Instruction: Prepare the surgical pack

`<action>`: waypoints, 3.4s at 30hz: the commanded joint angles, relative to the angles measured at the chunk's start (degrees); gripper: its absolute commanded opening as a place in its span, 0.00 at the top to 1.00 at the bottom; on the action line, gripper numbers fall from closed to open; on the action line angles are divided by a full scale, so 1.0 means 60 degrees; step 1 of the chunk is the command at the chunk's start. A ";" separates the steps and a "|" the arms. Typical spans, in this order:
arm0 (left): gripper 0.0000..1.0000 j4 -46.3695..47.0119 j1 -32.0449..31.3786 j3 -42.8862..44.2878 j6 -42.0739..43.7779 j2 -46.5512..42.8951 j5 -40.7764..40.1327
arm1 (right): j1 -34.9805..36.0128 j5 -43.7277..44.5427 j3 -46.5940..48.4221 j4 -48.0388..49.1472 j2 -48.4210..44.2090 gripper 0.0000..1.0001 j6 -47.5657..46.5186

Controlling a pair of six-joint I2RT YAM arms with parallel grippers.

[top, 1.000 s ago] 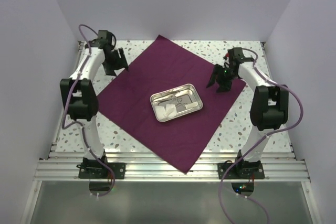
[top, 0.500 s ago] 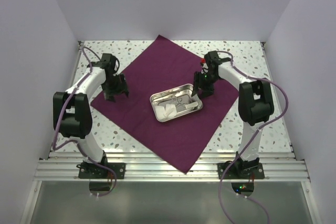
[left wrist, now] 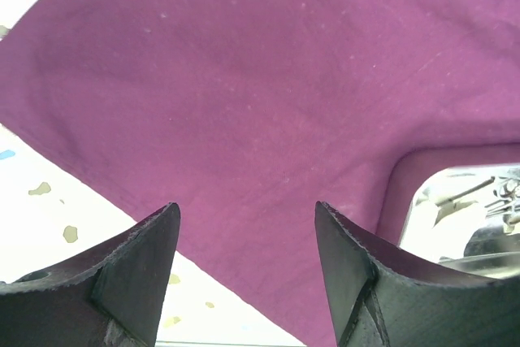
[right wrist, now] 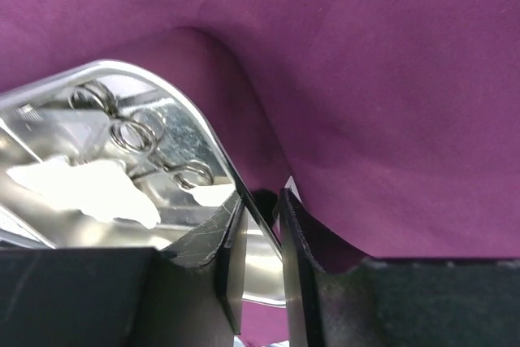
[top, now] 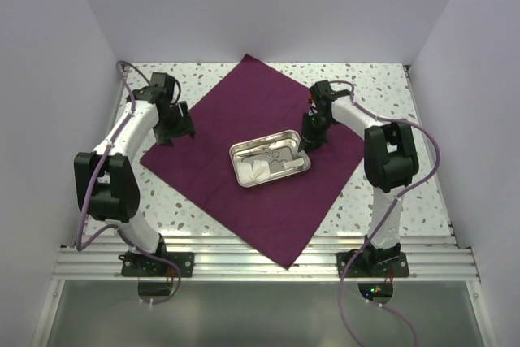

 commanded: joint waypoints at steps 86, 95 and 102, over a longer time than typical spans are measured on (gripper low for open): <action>0.28 0.0157 0.0053 -0.0268 0.0138 -0.0751 0.0415 | 0.0889 0.1494 0.1680 -0.0936 0.0735 0.97 -0.1949; 0.28 0.0435 0.0053 -0.0532 0.0401 -0.1131 0.0357 | 0.0860 0.2064 0.2514 -0.1972 0.0003 0.26 -0.1847; 0.27 0.0392 0.0053 -0.0503 0.0548 -0.1469 0.0108 | 0.1354 0.1305 -0.0505 -0.2885 -0.3123 0.20 -0.1716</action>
